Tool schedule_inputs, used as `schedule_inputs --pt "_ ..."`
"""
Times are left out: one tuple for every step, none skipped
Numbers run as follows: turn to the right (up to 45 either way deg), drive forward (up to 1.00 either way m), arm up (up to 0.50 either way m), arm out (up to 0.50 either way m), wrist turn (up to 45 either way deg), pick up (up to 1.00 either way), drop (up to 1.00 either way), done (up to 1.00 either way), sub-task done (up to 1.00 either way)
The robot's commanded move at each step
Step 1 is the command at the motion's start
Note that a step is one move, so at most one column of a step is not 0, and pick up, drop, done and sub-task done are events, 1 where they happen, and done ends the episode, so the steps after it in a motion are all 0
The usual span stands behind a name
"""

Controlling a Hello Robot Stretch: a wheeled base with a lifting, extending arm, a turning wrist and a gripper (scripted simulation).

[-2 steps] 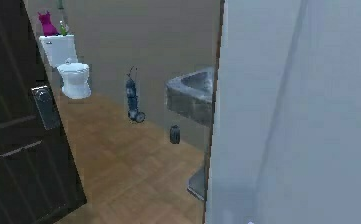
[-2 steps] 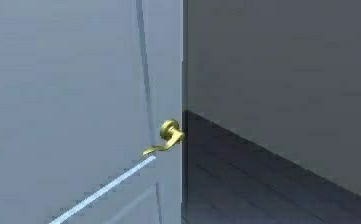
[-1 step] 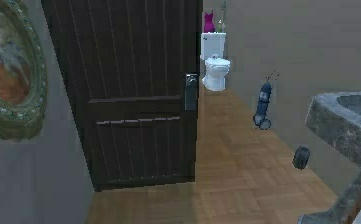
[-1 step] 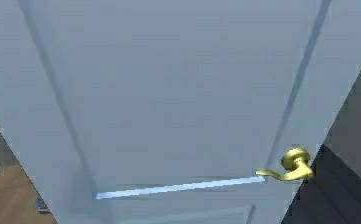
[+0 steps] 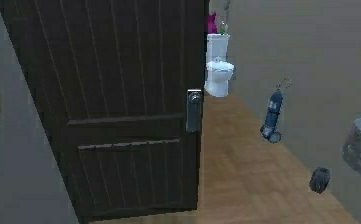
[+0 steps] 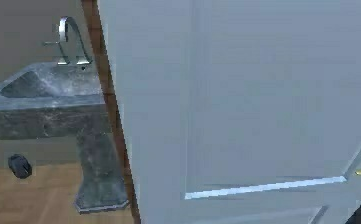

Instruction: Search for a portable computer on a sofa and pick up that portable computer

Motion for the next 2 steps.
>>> schedule_inputs --pt "21.0 0.00 0.00 0.00 0.0 0.00 0.00 0.00 0.00" --pt "0.0 0.90 0.00 0.00 0.0 0.00 0.00 0.00 0.00"
